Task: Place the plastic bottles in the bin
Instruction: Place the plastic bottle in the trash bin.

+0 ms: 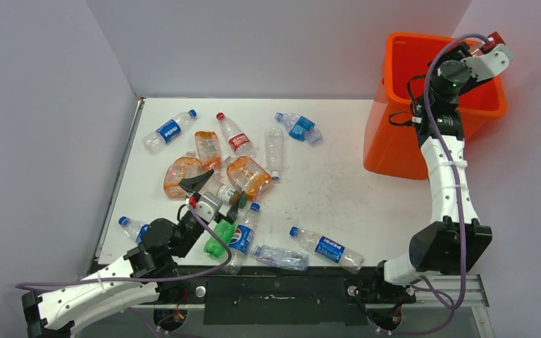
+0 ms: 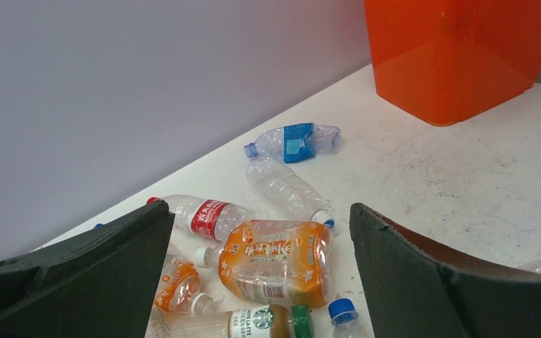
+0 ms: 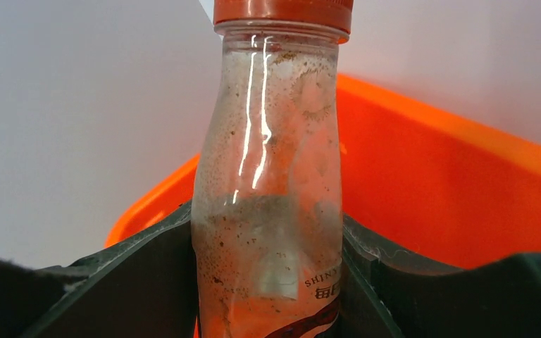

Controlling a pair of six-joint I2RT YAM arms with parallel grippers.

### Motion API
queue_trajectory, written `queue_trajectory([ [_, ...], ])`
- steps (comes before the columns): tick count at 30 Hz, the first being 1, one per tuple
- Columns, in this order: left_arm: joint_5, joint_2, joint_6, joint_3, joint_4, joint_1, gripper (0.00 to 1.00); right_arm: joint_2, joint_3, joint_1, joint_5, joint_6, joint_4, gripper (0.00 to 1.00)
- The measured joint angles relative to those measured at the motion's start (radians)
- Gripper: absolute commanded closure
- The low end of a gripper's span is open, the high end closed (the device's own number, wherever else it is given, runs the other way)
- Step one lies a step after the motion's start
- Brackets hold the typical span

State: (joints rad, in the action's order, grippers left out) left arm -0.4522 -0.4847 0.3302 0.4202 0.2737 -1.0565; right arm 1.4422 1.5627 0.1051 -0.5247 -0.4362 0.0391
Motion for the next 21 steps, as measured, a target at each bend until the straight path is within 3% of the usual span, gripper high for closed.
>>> queue_trajectory([
  [5,0.02,0.005,0.023,-0.005,0.009,0.0,0.04,0.09,0.014,0.007,-0.002,-0.018,-0.027,0.17],
  [9,0.031,0.005,0.037,-0.006,0.01,0.0,0.04,0.101,0.014,0.012,-0.002,-0.026,-0.045,0.0],
  [11,0.035,0.005,0.042,-0.006,0.01,0.0,0.04,0.101,0.02,0.012,-0.002,-0.031,-0.042,0.08],
  [16,0.038,0.005,0.05,-0.006,0.012,0.0,0.04,0.101,0.074,-0.025,-0.009,-0.038,-0.055,0.1],
  [21,0.037,0.004,0.063,-0.016,0.019,0.0,0.04,0.089,0.19,-0.225,-0.019,0.013,-0.021,0.1],
])
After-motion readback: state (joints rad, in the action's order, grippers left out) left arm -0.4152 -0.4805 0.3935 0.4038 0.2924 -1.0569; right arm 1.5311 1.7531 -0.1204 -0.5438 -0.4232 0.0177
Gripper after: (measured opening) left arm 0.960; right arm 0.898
